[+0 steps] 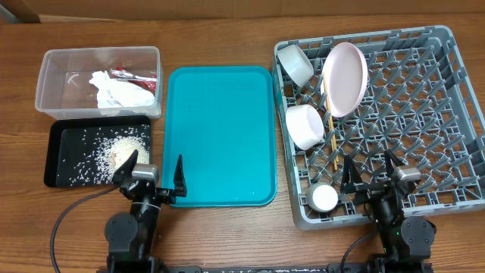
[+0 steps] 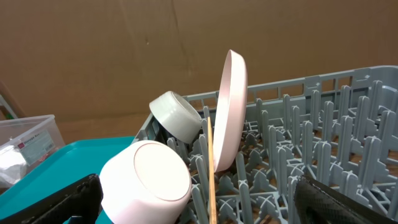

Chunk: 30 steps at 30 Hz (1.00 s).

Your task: Sort waste into correct bins and load items into the dishwasher

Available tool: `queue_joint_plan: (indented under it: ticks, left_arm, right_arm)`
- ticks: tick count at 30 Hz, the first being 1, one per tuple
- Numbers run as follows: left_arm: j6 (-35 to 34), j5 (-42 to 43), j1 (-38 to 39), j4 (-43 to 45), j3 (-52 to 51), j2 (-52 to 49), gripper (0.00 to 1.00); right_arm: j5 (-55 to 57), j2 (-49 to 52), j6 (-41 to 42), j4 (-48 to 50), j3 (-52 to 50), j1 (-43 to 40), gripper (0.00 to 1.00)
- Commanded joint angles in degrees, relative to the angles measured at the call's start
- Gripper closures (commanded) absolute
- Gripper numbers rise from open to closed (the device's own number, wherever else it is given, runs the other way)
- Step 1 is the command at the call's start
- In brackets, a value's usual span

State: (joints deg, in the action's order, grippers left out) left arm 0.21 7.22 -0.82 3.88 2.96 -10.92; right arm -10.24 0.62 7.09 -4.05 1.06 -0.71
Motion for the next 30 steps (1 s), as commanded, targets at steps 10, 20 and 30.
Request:
queue_joint_plan:
  ticks: [10, 20, 30]
  left_arm:
    - [0.5, -1.9, 0.2, -7.9, -2.7, 10.7, 0.0]
    - [0.5, -1.9, 0.2, -7.9, -2.7, 10.6, 0.0]
    - [0.5, -1.9, 0.2, -7.9, -2.7, 10.6, 0.0]
  right_arm:
    - [0.3, -0.5, 0.2, 0.4, -0.6, -0.2, 0.0]
    - [0.3, -0.5, 0.2, 0.4, -0.6, -0.2, 0.0]
    - [0.3, -0.5, 0.2, 0.4, -0.6, -0.2, 0.0]
